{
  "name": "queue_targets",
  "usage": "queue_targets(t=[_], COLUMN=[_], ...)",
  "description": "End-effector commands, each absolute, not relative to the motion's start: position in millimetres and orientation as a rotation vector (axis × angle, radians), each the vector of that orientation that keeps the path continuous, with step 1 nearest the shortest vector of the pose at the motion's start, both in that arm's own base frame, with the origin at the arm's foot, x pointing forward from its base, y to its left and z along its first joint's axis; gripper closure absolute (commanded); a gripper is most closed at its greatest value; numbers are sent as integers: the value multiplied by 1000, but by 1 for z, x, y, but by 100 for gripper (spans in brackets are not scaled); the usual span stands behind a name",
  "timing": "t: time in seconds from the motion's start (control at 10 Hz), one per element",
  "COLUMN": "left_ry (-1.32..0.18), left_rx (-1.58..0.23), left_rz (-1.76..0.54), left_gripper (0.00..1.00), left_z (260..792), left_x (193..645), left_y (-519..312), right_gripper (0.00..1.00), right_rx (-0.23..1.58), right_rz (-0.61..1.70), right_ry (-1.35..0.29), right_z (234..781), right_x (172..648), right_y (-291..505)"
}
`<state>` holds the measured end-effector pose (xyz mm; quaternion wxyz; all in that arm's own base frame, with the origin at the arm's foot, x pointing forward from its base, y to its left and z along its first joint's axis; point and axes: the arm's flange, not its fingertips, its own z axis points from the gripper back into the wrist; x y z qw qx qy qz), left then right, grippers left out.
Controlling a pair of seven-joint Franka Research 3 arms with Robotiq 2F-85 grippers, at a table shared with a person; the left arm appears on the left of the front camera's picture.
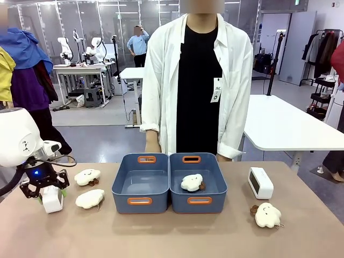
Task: Sort the digital clocks into the basket.
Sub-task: Pick up the Digital clock from the table and place it into the empty Plastic storage basket.
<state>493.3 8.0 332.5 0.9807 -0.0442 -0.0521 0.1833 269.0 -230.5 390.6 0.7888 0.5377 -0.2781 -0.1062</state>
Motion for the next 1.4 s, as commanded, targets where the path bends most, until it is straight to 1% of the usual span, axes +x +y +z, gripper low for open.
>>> queue_targets(t=[0.0,0.2,0.3,0.4,0.6,1.0,1.2,1.3], left_ry=[-112,-110,-110,-125,-123,-131,-123,-144], left_rx=[-49,-30,-29,-37,-73,-149,-248,-258], left_rz=[386,386,386,388,378,245,66,15], left_gripper=[100,100,96,100,100,100,100,100], left_z=[333,330,331,333,348,431,461,470], left_x=[498,496,494,493,484,440,419,411], left_y=[5,5,5,5,7,21,20,18], right_gripper=[0,0,0,0,0,0,0,0], right_rx=[1160,1160,1160,1160,1160,1160,1160,1160], right_rz=[-216,-216,-216,-216,-216,-216,-216,-216], right_ry=[-603,-603,-603,-603,-603,-603,-603,-603], right_z=[393,393,393,393,393,393,393,393], right_x=[267,267,267,267,267,267,267,267], right_y=[-232,-232,-232,-232,-232,-232,-232,-232])
